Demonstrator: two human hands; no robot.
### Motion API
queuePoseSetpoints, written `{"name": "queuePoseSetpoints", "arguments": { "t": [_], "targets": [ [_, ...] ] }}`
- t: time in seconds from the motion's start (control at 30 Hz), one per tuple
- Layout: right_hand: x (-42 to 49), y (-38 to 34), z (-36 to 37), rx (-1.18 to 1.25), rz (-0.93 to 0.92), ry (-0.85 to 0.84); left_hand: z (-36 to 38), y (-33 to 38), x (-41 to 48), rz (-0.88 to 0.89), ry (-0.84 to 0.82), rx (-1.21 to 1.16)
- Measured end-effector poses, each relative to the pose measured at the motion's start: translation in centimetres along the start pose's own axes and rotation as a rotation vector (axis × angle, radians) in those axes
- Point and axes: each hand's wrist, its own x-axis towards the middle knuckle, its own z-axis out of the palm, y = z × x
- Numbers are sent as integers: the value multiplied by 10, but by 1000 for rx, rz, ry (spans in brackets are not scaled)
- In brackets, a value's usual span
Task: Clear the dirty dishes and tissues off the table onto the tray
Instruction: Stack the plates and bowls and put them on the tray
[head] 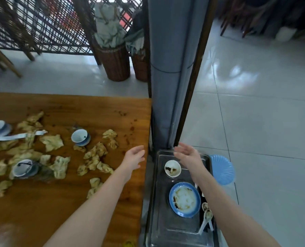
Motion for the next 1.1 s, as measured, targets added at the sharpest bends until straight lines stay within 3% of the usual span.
{"name": "queuePoseSetpoints", "arguments": {
  "t": [0.3, 0.67, 0.97, 1.1],
  "targets": [
    [-24, -38, 91, -133, -54, -23, -113, -3, -33, 78, -23, -91],
    [-46, -60, 290, -221, -110, -63, -298, -22, -48, 157, 3, -72],
    [-60, -81, 424, -299, -162, -118, -442, -46, -67, 178, 173, -125],
    [-67, -75, 470, -318, -133, -223, -485, -77, -85, 150, 272, -135]
  ]
}}
